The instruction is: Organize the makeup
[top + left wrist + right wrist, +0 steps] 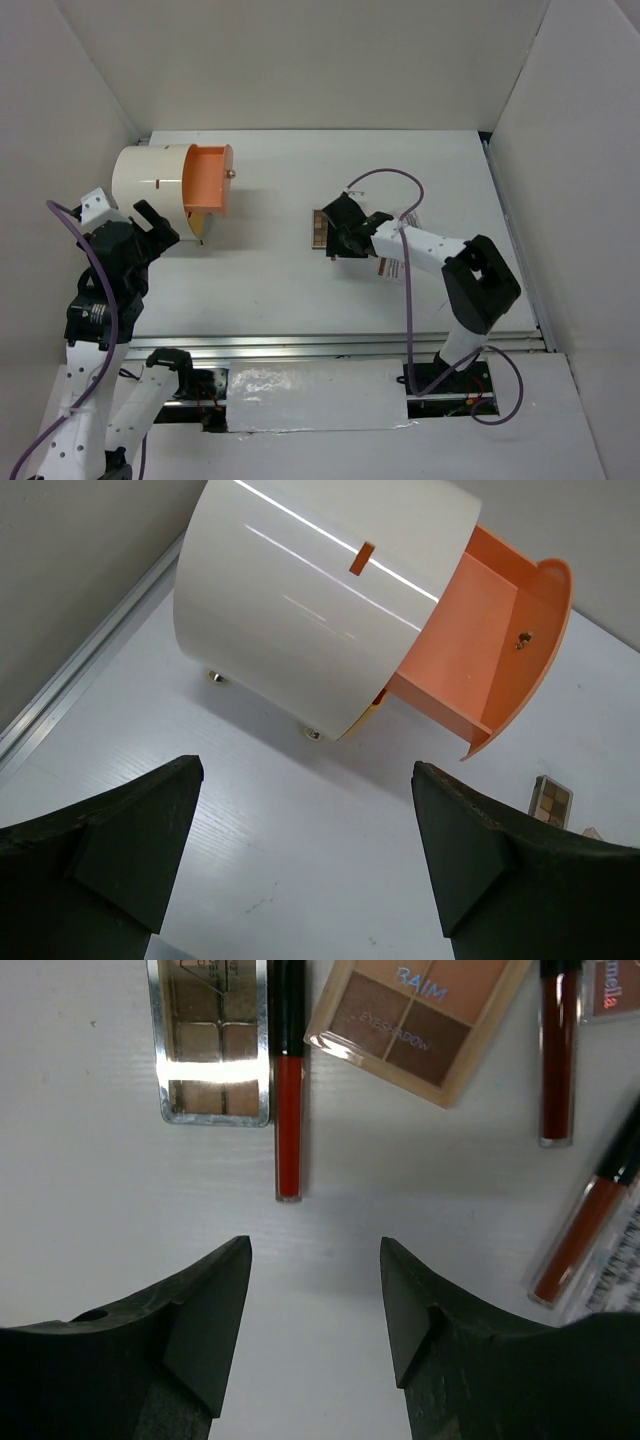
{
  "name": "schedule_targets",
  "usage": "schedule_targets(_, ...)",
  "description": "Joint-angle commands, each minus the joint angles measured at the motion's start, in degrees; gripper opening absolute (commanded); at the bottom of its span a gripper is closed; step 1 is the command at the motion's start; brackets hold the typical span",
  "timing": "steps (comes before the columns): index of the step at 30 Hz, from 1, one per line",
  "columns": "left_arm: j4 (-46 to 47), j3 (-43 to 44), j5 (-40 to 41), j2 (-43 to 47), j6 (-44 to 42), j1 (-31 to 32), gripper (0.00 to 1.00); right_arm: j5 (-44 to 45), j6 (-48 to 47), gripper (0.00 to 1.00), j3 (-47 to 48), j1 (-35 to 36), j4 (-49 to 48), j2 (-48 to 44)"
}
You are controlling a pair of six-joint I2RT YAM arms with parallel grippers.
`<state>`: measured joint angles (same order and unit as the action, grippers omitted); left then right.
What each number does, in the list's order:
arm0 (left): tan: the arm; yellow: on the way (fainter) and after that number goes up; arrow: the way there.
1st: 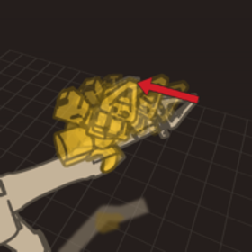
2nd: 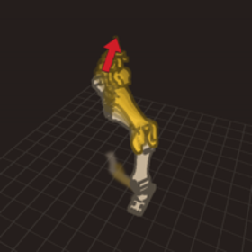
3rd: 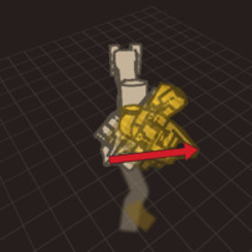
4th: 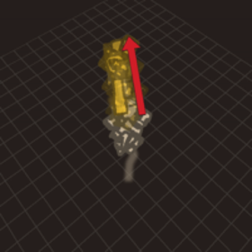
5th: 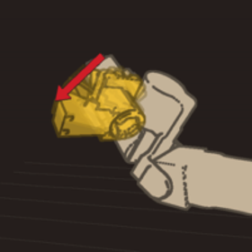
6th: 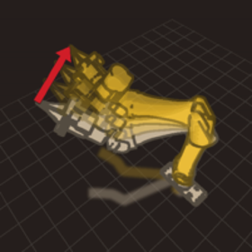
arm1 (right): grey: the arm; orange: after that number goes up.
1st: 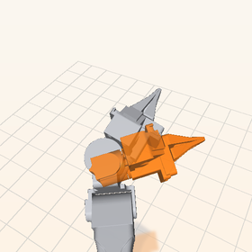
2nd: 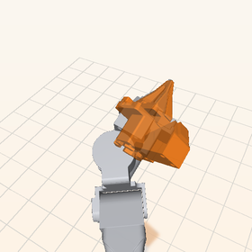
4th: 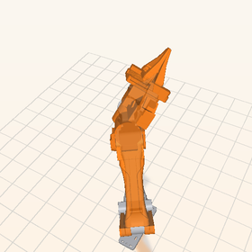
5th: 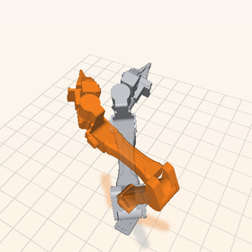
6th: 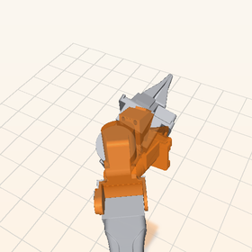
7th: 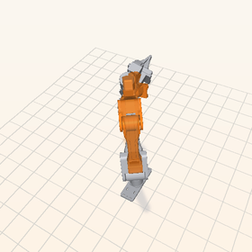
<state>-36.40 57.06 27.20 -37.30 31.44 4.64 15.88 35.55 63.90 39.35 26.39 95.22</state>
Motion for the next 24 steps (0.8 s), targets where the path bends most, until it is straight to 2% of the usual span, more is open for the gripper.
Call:
schedule_targets(1,1.9,1.1,-0.9,-0.1,-1.4,0.4,0.99,1.2,1.6,0.62,4.8,0.0,-3.3,3.2)
schedule_targets(9,2.2,1.0,-1.5,-0.1,-1.9,0.5,0.99,0.1,0.4,0.57,12.6,0.2,-2.0,13.8)
schedule_targets(24,2.6,1.0,-2.2,0.1,-2.3,0.6,0.99,2.0,1.5,0.49,9.5,0.0,-3.1,15.8)
